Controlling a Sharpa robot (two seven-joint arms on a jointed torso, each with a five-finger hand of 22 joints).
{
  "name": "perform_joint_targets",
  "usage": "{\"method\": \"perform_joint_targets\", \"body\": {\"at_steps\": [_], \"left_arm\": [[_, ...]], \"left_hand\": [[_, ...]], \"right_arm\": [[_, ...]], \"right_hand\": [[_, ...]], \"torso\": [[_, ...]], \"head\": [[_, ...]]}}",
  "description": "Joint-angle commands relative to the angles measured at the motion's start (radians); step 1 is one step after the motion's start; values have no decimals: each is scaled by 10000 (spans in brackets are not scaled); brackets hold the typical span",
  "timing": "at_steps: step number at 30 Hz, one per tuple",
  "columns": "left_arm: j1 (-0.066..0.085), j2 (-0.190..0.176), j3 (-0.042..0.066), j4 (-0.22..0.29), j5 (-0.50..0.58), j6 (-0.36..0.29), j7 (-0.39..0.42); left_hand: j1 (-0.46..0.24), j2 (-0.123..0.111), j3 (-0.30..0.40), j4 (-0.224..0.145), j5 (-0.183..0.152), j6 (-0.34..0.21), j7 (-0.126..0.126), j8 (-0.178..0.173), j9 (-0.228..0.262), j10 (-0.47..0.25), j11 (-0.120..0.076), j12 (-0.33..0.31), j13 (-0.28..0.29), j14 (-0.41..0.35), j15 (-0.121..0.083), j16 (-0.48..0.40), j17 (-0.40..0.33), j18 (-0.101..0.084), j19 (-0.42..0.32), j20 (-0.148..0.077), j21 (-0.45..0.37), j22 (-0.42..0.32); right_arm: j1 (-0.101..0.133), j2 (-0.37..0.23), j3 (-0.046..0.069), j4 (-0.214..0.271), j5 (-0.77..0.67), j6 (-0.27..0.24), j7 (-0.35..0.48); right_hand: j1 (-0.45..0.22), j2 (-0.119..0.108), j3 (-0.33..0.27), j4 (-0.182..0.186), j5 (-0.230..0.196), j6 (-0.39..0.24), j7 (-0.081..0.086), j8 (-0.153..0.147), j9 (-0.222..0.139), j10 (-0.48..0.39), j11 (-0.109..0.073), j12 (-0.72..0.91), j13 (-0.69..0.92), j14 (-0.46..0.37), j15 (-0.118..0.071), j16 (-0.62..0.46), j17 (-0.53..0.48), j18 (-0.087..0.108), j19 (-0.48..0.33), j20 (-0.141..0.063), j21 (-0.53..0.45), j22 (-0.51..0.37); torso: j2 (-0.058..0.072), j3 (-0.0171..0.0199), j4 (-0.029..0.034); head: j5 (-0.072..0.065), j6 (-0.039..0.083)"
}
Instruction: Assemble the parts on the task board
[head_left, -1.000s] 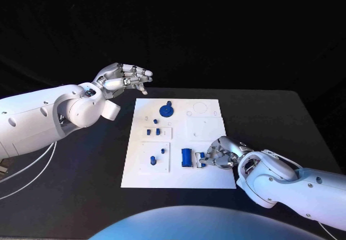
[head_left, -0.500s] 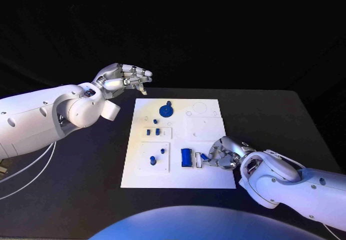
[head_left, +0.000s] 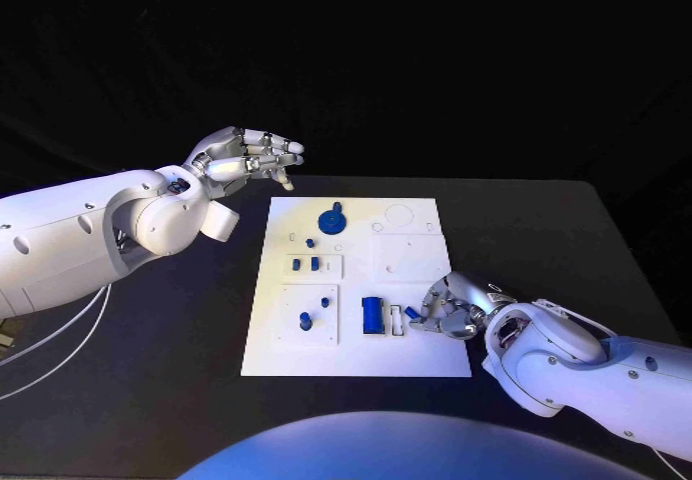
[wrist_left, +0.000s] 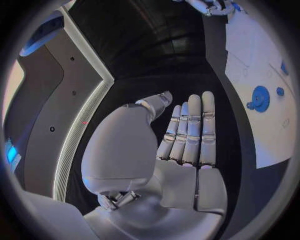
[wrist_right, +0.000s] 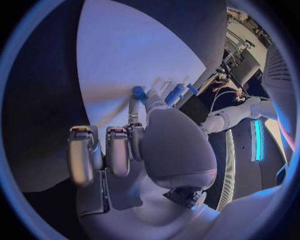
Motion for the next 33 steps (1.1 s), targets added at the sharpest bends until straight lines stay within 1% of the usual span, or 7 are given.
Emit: {"method": "perform_joint_targets", "body": {"at_steps": [1,6,11,20,22,29,33], "left_arm": [[9,11,7,25,8,162,25],[9,15,7,24,8,160,24],[9,18,7,23,8,157,22],[9,17,7,24,8,153,24],[9,16,7,26,8,150,24],[9,11,7,26,8,143,21],[9,10,7,24,8,143,20]], "left_hand": [[-9,57,-2,67,26,-88,-10,58,11,-66,-1,41,-12,-24,23,40,6,127,73,-2,-56,-10],[-9,57,-2,67,26,-88,-10,58,11,-66,-1,41,-12,-24,23,40,6,127,73,-2,-56,-10],[-26,68,-1,83,23,-94,-9,57,9,-73,0,43,-14,-24,25,40,6,127,72,1,-63,-14],[-26,68,-1,83,23,-94,-9,57,9,-73,0,43,-14,-24,25,40,6,127,72,1,-63,-14],[-26,68,-1,83,23,-94,-9,57,9,-73,0,43,-14,-24,25,40,6,127,72,1,-63,-14],[-26,68,-1,83,23,-94,-9,57,9,-73,0,43,-14,-24,25,40,6,127,72,1,-63,-14],[-26,68,-1,83,23,-94,-9,57,9,-73,0,43,-14,-24,25,40,6,127,72,1,-63,-14]], "right_arm": [[7,8,1,-7,-448,156,-31],[15,75,2,0,-1312,295,-70],[18,152,2,7,-2053,522,-168],[19,222,2,-11,-2395,904,-292],[19,229,1,-22,-2404,1027,-321],[20,240,1,-28,-2411,1342,-435],[20,249,1,-8,-2405,1379,-454]], "right_hand": [[123,-55,49,9,-11,-59,67,-13,-2,206,-38,-127,1159,766,-58,-5,1356,-149,779,-66,-71,2433],[176,-492,46,92,-12,-565,337,-325,-116,12,190,-421,979,725,121,-85,1185,-102,677,50,-307,2364],[413,-707,142,57,-11,-711,432,-450,-161,-106,278,-583,881,709,203,-119,1122,-78,628,133,-418,2332],[824,-767,369,-60,-9,-757,484,-564,-213,-176,327,-662,836,702,254,-135,1104,-73,618,201,-441,2326],[1140,-661,759,-141,-3,-691,465,-634,-274,-177,308,-649,849,705,237,-134,1115,-77,629,202,-418,2334],[1530,-579,1890,-358,-2,-348,391,-798,-466,-144,233,-599,890,714,179,-125,1155,-93,664,152,-342,2358],[1498,-531,3154,-713,1,-85,333,-892,-578,-133,165,-623,877,726,128,-109,1205,-106,690,98,-285,2375]], "torso": [[4,6,2],[1,4,8],[1,-2,6],[0,-7,9],[2,-7,11],[-3,-4,5],[-4,0,3]], "head": [[-8,2],[-19,2],[-16,2],[-19,2],[-19,2],[-10,2],[-6,2]]}}
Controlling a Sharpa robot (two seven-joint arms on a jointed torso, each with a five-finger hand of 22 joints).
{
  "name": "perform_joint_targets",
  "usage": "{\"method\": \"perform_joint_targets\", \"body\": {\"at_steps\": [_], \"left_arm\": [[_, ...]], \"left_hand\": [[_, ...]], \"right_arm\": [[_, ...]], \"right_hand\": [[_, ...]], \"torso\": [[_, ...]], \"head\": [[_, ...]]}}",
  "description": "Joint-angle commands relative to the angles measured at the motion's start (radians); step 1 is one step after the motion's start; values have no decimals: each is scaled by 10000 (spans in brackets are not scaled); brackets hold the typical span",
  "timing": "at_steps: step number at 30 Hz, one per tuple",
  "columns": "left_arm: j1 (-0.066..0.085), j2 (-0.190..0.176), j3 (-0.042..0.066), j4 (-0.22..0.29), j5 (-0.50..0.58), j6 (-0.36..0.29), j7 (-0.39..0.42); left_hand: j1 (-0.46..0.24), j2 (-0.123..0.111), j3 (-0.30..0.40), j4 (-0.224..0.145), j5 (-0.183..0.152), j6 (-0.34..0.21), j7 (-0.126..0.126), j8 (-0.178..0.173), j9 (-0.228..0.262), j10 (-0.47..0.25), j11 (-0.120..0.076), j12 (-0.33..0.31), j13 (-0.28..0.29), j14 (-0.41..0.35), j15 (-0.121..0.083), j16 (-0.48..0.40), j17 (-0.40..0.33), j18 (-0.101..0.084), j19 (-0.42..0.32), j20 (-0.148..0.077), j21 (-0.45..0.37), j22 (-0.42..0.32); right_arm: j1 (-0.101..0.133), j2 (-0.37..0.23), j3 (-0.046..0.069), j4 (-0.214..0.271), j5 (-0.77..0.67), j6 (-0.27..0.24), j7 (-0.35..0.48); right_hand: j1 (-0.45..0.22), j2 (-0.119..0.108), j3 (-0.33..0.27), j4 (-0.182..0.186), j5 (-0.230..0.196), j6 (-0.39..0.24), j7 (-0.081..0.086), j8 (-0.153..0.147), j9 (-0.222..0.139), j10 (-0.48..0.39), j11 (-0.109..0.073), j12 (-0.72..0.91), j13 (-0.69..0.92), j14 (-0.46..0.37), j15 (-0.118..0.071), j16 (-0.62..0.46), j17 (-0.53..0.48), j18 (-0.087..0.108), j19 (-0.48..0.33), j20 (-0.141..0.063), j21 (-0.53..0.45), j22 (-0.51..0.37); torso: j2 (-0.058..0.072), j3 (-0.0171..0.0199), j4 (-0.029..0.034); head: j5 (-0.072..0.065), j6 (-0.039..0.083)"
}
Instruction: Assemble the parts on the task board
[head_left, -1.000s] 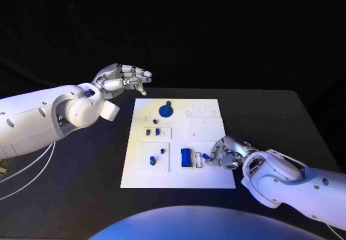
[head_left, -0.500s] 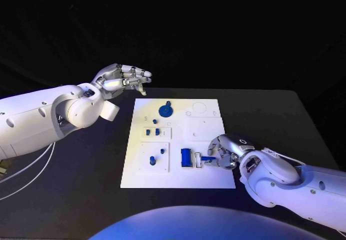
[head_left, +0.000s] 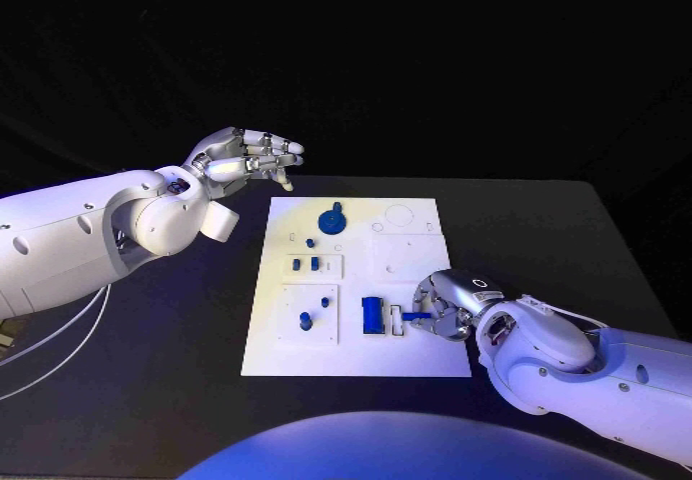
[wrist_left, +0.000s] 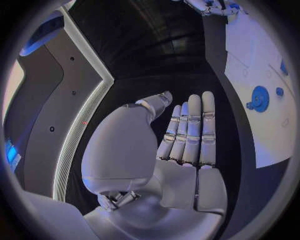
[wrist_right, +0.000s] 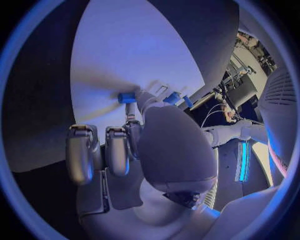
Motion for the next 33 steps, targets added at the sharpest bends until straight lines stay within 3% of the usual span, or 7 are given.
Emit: {"method": "perform_joint_targets", "body": {"at_steps": [1,2,5,10,19,26,33], "left_arm": [[7,10,7,23,8,133,48],[7,11,7,21,8,135,48],[7,12,7,19,8,135,47],[7,11,7,15,8,134,46],[7,12,7,6,8,146,48],[6,13,6,-1,10,150,50],[6,5,6,4,15,145,50]], "left_hand": [[-26,68,-1,83,23,-94,-9,57,9,-73,1,44,-15,-24,25,40,6,127,71,1,-63,-15],[-26,68,-1,83,23,-94,-9,57,9,-73,1,44,-15,-24,25,40,6,127,71,1,-63,-15],[-26,68,-1,83,23,-94,-9,57,9,-73,1,44,-15,-24,25,40,6,127,71,1,-63,-15],[-26,68,-1,83,23,-94,-9,57,9,-73,1,44,-15,-24,25,40,6,127,71,1,-63,-15],[-29,84,10,94,22,-107,-8,58,7,-85,1,52,-18,-25,25,43,7,130,74,3,-77,-23],[-29,84,10,94,22,-107,-8,58,7,-85,1,52,-18,-25,25,43,7,130,74,3,-77,-23],[-65,109,12,132,20,-108,-3,62,7,-91,6,58,-19,-24,31,45,8,128,76,9,-89,-30]], "right_arm": [[-28,-27,-31,-75,-226,485,-277],[-28,-27,-31,-53,-222,429,-263],[-28,-31,-31,-9,-218,318,-246],[13,-65,-30,58,-223,25,-268],[269,-232,-19,187,-95,-571,-541],[372,-253,-14,321,1749,-1779,234],[387,-140,-17,334,2879,-1474,415]], "right_hand": [[-63,64,943,-382,68,204,-65,-35,0,6,-96,12,882,746,-41,-14,1207,-106,690,-56,30,2379],[-478,-66,1712,-718,63,280,-89,-27,24,30,-111,14,883,751,-55,-9,1228,-112,700,-69,54,2386],[-1117,-173,2528,-1239,65,308,-146,71,156,94,-144,86,935,756,-97,-6,1247,-119,717,-102,93,2397],[-1797,-204,3080,-1711,55,263,-180,181,322,143,-168,127,969,764,-111,3,1276,-131,740,-113,146,2412],[-2722,-282,3113,-1561,54,210,-204,243,430,183,-189,126,967,769,-129,5,1285,-162,800,-128,290,2453],[-3527,-264,2990,-1162,54,371,-275,403,550,416,-246,560,1268,811,-172,84,1459,-260,980,-162,734,2583],[-4096,-364,2687,-917,52,374,-264,469,628,440,-241,574,1291,810,-179,85,1456,-256,973,-182,717,2577]], "torso": [[-2,6,-8],[-2,7,-6],[0,8,-6],[-2,3,-11],[-12,-7,-5],[-1,2,-9],[4,-9,2]], "head": [[6,2],[5,2],[4,2],[-9,2],[-43,2],[-47,2],[-65,2]]}}
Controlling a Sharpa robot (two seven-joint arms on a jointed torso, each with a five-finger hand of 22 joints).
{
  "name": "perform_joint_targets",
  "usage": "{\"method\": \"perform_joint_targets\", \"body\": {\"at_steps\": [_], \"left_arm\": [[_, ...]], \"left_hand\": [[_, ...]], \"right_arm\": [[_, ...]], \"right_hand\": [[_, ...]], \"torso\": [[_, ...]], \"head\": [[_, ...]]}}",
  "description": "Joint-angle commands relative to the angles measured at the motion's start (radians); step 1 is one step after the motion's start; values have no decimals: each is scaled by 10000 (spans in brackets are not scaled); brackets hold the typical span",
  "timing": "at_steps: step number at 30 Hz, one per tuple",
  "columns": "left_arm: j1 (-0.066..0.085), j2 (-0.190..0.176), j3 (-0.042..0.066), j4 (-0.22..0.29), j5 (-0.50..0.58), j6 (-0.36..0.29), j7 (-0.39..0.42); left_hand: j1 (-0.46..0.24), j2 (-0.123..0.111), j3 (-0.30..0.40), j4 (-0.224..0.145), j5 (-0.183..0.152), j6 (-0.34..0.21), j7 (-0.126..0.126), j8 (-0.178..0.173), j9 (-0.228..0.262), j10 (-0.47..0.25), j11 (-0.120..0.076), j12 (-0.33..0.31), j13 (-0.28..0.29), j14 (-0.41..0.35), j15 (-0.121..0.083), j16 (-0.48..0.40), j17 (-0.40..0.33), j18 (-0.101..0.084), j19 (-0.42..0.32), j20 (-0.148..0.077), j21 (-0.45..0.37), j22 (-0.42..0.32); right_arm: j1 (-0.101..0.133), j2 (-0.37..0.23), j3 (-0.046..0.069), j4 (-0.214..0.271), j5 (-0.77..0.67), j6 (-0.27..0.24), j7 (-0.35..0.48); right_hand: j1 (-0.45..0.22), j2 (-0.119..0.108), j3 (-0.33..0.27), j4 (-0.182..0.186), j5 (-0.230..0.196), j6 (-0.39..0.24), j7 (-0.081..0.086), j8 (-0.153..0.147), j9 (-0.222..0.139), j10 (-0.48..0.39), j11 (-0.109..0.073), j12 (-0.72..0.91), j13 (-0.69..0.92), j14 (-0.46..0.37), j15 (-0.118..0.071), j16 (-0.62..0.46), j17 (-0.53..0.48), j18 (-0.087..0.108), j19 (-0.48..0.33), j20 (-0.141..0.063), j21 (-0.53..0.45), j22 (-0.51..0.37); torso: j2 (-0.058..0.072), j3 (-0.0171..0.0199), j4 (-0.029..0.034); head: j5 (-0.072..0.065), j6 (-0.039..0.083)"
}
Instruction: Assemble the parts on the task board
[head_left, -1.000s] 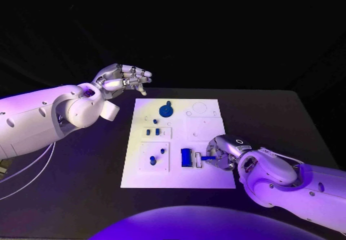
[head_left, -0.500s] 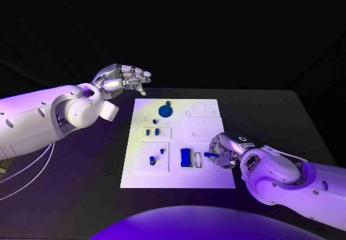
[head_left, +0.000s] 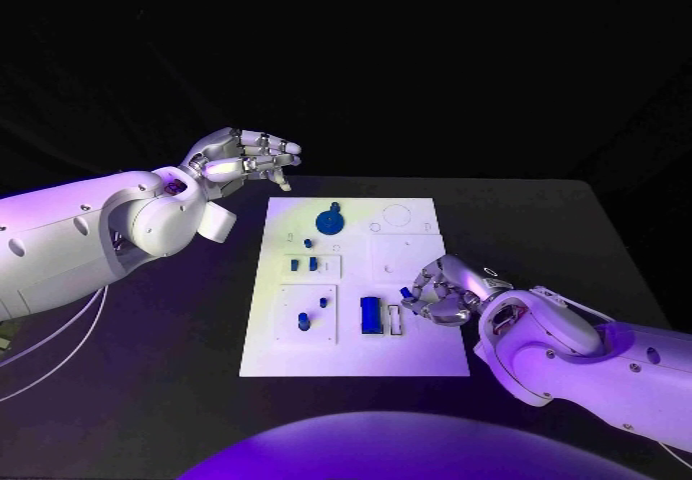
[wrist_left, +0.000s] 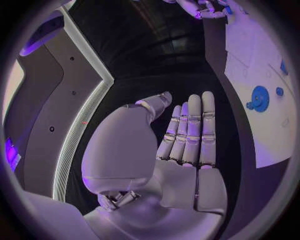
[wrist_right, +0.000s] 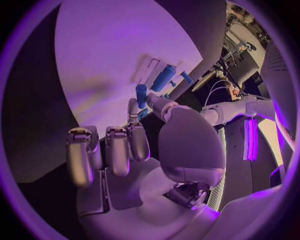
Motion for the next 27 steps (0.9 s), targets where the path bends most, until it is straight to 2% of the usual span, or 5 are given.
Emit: {"method": "perform_joint_targets", "body": {"at_steps": [1,5,10,16,27], "left_arm": [[6,6,6,20,16,138,58],[6,1,6,32,16,141,55],[6,-17,6,38,17,151,57],[6,-33,6,50,17,168,57],[7,-44,6,58,17,175,49]], "left_hand": [[-11,55,13,74,20,-36,-5,62,7,-91,6,58,-11,-24,31,45,7,127,76,9,-42,-16],[-11,55,13,74,20,-36,-5,62,7,-91,6,58,-11,-24,31,45,7,127,76,9,-42,-16],[-11,55,13,74,20,-36,-5,62,7,-91,6,58,-11,-24,31,45,7,127,76,9,-42,-16],[-11,55,13,74,20,-36,-5,62,7,-91,6,58,-11,-24,31,45,7,127,76,9,-42,-16],[-11,55,13,74,20,-36,-5,62,7,-91,6,58,-11,-24,31,45,7,127,76,9,-42,-16]], "right_arm": [[-2,80,-4,-7,1189,21,333],[-32,191,-9,-105,1465,407,255],[-117,303,-15,-232,1686,602,180],[-185,427,-17,-343,1804,655,61],[-203,505,-17,-383,1782,680,-15]], "right_hand": [[-205,6,-136,43,1,1,49,23,-12,313,-55,36,1292,843,-66,41,1452,-90,1003,-69,3,2576],[-376,-7,-286,145,1,-7,58,37,10,311,-48,17,1287,838,-62,31,1429,-84,992,-68,-26,2568],[-420,-2,-334,174,1,-4,58,44,18,319,-47,35,1300,838,-61,31,1431,-85,993,-67,-22,2569],[-437,10,-353,187,1,4,55,51,23,329,-48,57,1316,835,-61,26,1418,-85,994,-67,-21,2569],[-437,22,-360,189,2,10,49,57,27,337,-51,74,1329,834,-62,22,1409,-80,985,-67,-43,2562]], "torso": [[7,-5,9],[19,0,11],[10,9,-5],[25,17,3],[17,10,1]], "head": [[-6,2],[11,2],[28,2],[26,2],[28,2]]}}
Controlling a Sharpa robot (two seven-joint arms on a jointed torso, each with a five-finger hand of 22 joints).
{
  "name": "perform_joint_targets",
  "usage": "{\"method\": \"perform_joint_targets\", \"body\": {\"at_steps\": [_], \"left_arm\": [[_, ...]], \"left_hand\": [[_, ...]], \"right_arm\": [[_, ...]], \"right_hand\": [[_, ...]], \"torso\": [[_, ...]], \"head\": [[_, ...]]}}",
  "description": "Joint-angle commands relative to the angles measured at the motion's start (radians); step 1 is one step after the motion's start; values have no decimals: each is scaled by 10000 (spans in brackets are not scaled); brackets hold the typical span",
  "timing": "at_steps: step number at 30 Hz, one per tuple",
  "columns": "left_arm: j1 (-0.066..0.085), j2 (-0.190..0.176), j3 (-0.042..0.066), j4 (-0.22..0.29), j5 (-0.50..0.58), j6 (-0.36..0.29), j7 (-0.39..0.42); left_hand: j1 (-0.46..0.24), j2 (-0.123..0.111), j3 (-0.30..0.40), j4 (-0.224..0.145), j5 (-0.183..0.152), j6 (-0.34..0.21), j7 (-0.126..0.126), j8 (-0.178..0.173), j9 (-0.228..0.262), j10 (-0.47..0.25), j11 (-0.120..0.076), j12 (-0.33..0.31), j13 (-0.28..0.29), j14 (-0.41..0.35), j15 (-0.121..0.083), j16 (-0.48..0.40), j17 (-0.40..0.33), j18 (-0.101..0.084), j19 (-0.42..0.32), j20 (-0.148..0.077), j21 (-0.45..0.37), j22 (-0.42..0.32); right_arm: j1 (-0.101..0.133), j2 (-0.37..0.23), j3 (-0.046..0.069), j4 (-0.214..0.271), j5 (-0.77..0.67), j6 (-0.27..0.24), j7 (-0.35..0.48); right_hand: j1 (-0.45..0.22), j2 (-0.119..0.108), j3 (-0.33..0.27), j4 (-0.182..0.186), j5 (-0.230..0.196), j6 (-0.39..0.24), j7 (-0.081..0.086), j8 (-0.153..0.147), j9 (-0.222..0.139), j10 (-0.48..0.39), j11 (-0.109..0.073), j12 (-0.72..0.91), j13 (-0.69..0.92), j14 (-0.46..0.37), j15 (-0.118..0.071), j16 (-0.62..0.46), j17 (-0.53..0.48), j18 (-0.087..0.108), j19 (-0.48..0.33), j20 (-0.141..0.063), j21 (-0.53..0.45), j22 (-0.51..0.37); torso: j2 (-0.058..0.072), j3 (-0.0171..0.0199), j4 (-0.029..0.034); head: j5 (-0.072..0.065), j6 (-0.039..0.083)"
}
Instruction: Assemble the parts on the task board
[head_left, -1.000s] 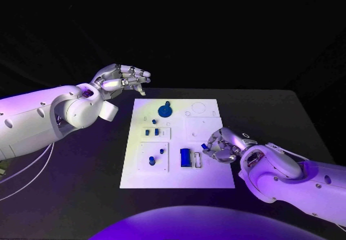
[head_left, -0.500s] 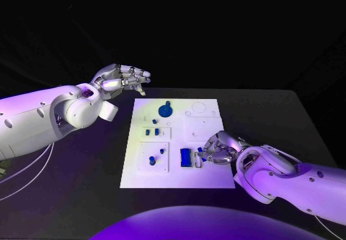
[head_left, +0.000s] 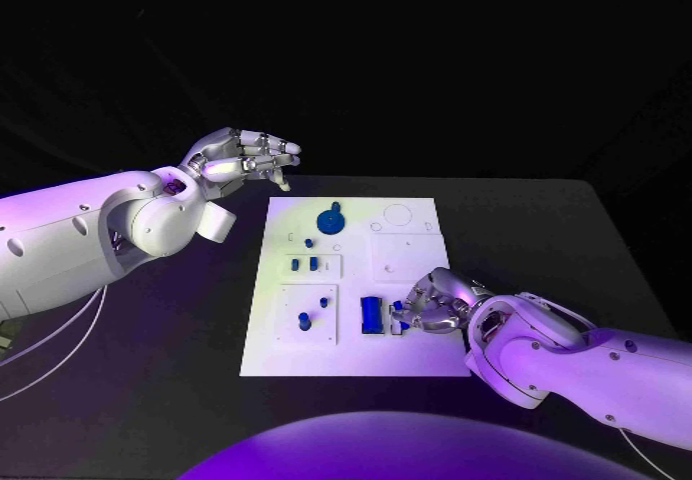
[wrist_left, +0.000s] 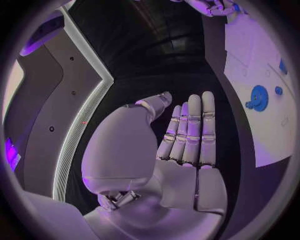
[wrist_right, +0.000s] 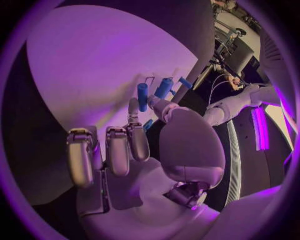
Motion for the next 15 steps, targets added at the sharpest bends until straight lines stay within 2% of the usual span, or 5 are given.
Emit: {"method": "perform_joint_targets", "body": {"at_steps": [1,11,15], "left_arm": [[7,7,7,33,16,161,51],[8,-12,7,39,16,157,37],[8,-14,7,40,16,166,24]], "left_hand": [[-11,56,13,74,20,-36,-5,62,7,-91,6,58,-12,-24,31,45,7,128,76,9,-43,-8],[-11,56,13,74,20,-36,-5,62,7,-91,6,58,-12,-24,31,45,7,128,76,9,-43,-8],[-11,56,13,74,20,-36,-5,62,7,-91,6,58,-12,-24,31,45,7,128,76,9,-43,-8]], "right_arm": [[-18,29,-5,18,44,217,-75],[-25,-4,-6,95,41,294,-84],[-26,-32,-6,128,41,274,-45]], "right_hand": [[-105,16,-61,-3,-25,21,34,-10,2,341,-56,46,1335,834,-64,24,1403,-83,986,-68,-40,2556],[-108,45,-75,2,-25,34,27,3,11,358,-63,83,1361,837,-69,30,1417,-86,993,-70,-23,2561],[-192,154,-132,82,-25,73,10,33,32,391,-79,136,1400,839,-83,34,1427,-94,1007,-79,13,2572]], "torso": [[-4,-1,0],[-5,-8,-2],[-12,-4,-2]], "head": [[7,2],[-8,2],[13,2]]}}
